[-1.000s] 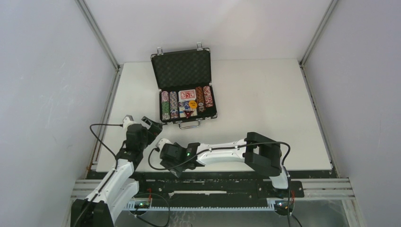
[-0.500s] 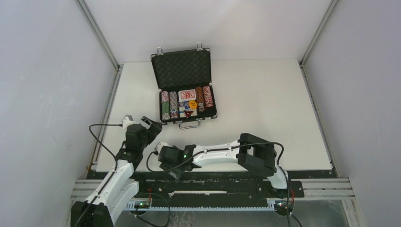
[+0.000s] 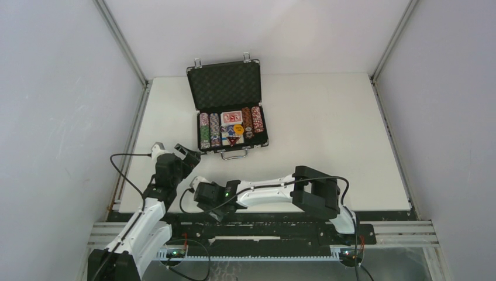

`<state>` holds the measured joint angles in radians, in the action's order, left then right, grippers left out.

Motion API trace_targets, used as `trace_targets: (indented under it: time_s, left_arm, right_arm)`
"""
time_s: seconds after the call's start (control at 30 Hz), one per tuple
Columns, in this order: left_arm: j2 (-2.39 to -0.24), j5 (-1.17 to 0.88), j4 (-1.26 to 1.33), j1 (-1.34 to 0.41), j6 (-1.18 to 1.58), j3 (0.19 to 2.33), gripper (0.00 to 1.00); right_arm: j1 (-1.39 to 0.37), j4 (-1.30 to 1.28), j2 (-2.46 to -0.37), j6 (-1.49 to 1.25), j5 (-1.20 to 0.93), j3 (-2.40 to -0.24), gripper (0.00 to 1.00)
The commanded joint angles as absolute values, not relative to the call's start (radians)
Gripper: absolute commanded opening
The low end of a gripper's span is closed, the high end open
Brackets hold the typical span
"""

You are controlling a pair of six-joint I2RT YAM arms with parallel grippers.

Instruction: Pack up texas hold em set

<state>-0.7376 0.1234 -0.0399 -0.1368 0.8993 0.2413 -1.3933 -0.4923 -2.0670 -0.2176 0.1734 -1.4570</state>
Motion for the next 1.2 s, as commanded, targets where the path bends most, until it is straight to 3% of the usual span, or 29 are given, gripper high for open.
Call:
trace_targets:
  time_s: [0.0,0.87,1.17]
  left_arm:
    - [-0.728,0.117,-0.023,-0.126,0.899,0.219,0.99]
    - [-0.742,0.101,-0.009,-0.127,0.899,0.221,0.99]
    - [-0.742,0.101,-0.01,-0.127,0.899,0.222,0.99]
  right_arm:
    - [-1.41,-0.511,-2.083,-0.217,0.2,-1.488,0.61]
    - [-1.373,-0.491,-2.014,-0.22,0.256,-1.456,0.36]
    - [-1.354,-0.492,-1.97,-0.212,0.282,-1.45,0.36]
